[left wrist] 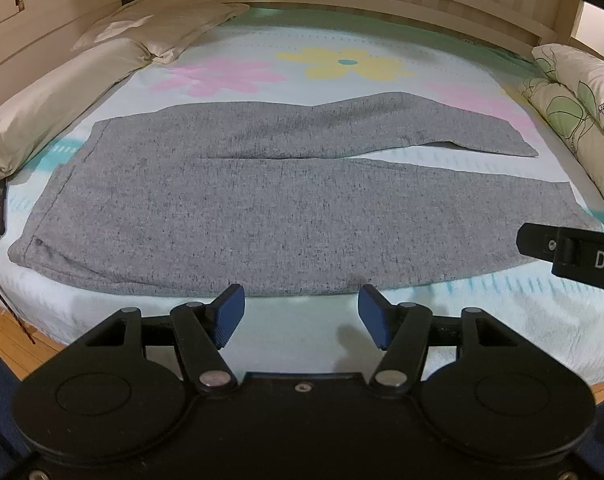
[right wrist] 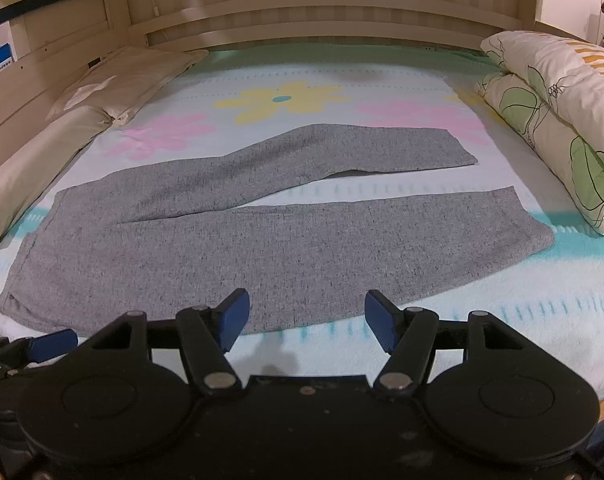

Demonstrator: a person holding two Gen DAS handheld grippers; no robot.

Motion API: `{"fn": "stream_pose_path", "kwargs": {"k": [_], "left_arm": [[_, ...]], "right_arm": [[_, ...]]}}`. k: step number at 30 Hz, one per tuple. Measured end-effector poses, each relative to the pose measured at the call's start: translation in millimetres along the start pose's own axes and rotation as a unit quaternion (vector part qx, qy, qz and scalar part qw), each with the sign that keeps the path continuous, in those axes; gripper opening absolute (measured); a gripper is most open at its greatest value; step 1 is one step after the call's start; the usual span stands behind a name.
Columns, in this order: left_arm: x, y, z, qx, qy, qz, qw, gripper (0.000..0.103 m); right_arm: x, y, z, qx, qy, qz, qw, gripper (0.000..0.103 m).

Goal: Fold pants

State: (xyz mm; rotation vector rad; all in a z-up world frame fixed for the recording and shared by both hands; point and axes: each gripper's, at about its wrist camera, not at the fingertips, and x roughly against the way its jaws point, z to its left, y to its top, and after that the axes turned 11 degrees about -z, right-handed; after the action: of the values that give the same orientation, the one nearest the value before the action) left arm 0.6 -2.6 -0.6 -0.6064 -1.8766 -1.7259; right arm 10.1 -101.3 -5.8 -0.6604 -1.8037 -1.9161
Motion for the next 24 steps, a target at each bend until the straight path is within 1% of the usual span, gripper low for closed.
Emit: {"fn": "stream_pose_path", "kwargs": {"k": [24], "left_arm": [[-0.1,0.1,2.9,0.005,0.001,0.007,1.0,0.065]], "right_arm": [[-2.7,-1.3,1.3,0.006,0.0,0.004,1.0,0.067]]}}
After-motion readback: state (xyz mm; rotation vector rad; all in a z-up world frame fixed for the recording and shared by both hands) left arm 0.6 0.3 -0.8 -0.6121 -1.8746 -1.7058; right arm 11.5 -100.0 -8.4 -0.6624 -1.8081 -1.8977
